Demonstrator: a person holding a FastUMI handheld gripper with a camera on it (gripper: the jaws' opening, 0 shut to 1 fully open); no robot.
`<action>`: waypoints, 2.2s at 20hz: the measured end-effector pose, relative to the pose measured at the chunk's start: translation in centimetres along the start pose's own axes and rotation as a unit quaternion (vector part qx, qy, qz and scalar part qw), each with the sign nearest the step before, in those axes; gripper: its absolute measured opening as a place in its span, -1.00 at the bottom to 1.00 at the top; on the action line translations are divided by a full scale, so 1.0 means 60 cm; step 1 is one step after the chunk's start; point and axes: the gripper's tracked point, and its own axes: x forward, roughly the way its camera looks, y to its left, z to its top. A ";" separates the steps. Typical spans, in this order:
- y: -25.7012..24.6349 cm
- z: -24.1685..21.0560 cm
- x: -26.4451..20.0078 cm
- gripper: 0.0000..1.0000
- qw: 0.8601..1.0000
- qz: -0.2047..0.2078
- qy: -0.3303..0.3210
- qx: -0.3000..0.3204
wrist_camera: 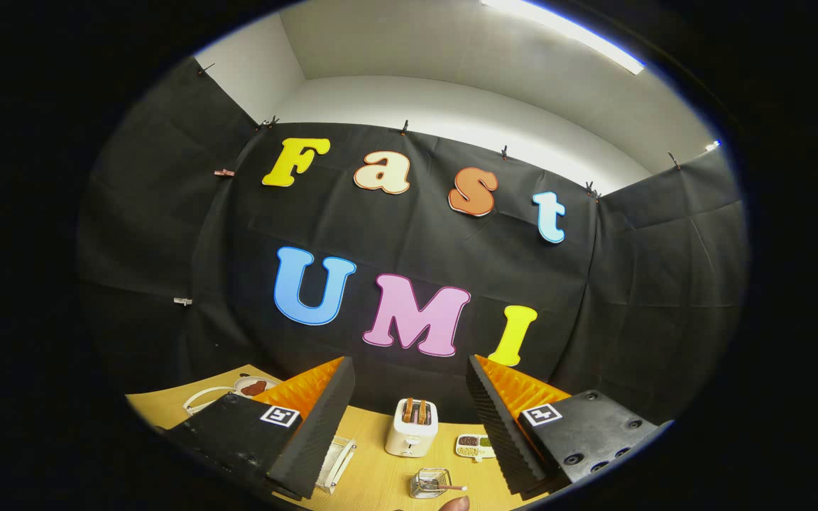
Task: Take the plate from the dish rack, then take the spoon from the basket and place it into the plate.
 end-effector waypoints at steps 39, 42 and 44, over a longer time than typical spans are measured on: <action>0.403 -0.531 0.179 0.90 0.893 0.060 0.435 0.100; 0.398 -0.564 0.182 0.38 0.886 0.042 0.454 0.083; 0.384 -0.570 0.183 -0.04 0.886 0.016 0.459 0.070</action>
